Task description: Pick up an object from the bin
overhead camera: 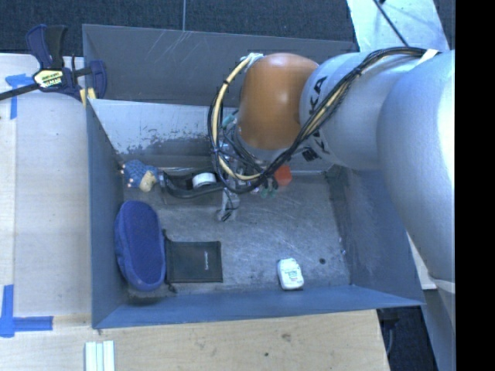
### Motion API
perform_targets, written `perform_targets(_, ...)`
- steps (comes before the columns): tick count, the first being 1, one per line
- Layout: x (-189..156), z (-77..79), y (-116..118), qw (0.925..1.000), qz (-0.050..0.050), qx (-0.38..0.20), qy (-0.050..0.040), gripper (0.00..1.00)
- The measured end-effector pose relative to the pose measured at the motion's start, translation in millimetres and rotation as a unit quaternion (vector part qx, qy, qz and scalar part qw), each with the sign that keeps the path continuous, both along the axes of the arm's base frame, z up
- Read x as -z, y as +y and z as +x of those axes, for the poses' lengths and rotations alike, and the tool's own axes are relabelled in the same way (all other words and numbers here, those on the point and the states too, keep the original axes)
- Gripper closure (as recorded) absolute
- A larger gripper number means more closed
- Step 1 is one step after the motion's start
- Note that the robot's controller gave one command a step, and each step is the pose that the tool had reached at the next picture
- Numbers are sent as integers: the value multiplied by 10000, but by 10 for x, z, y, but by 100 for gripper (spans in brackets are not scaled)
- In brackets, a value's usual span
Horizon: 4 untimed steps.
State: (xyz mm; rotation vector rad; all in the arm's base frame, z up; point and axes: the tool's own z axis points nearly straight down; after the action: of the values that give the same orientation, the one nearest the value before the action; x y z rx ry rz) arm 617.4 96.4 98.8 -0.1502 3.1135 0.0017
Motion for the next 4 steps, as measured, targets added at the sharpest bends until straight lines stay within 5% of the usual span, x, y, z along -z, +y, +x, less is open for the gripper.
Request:
perform_targets(1, 67, 101, 74, 9983, 19, 583, -59, 0)
perform_targets(4, 129, 183, 134, 9999, -16, -65, -88, 0)
